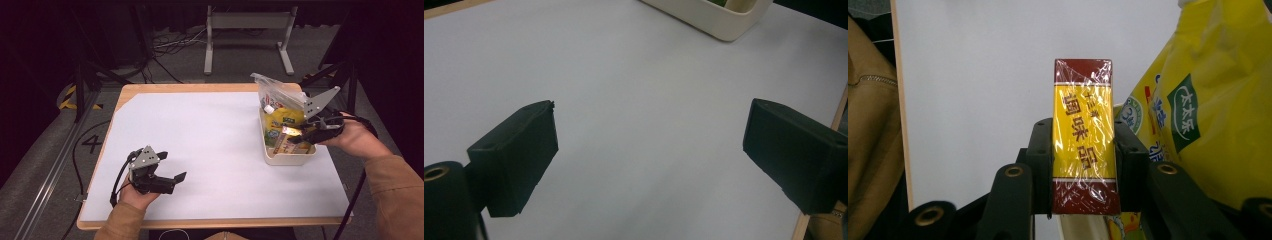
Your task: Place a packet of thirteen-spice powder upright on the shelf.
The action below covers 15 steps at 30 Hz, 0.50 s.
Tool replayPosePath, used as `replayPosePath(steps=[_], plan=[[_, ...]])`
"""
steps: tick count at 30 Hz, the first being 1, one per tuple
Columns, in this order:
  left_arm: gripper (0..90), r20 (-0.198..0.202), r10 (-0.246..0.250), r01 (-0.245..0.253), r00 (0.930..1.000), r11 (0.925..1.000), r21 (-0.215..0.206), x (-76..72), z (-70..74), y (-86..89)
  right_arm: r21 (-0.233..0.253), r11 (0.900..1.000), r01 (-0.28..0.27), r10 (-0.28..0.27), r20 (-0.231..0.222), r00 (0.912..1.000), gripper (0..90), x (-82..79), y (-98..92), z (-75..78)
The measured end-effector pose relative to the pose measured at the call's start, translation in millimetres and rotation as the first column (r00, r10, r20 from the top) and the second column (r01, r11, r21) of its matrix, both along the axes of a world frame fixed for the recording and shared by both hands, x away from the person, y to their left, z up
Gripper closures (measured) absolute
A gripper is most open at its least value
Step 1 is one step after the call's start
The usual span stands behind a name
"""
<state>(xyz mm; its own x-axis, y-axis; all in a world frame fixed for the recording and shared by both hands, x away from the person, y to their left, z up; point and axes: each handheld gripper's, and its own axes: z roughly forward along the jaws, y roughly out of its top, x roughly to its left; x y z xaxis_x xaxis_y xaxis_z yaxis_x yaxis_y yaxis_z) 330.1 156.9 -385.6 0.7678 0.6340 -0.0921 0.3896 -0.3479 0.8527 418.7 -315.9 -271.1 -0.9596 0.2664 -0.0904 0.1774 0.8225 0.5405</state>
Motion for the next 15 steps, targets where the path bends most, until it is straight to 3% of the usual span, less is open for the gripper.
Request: replayPosePath(steps=[15], plan=[[7.9, -0.002, 0.001, -0.001, 1.0, 1.0, 0.0, 0.0, -0.3, 0.1, -0.009, 1.0, -0.029, 0.029, -0.006, 0.9996, 67.9, 1.4, 2.5, -0.8]])
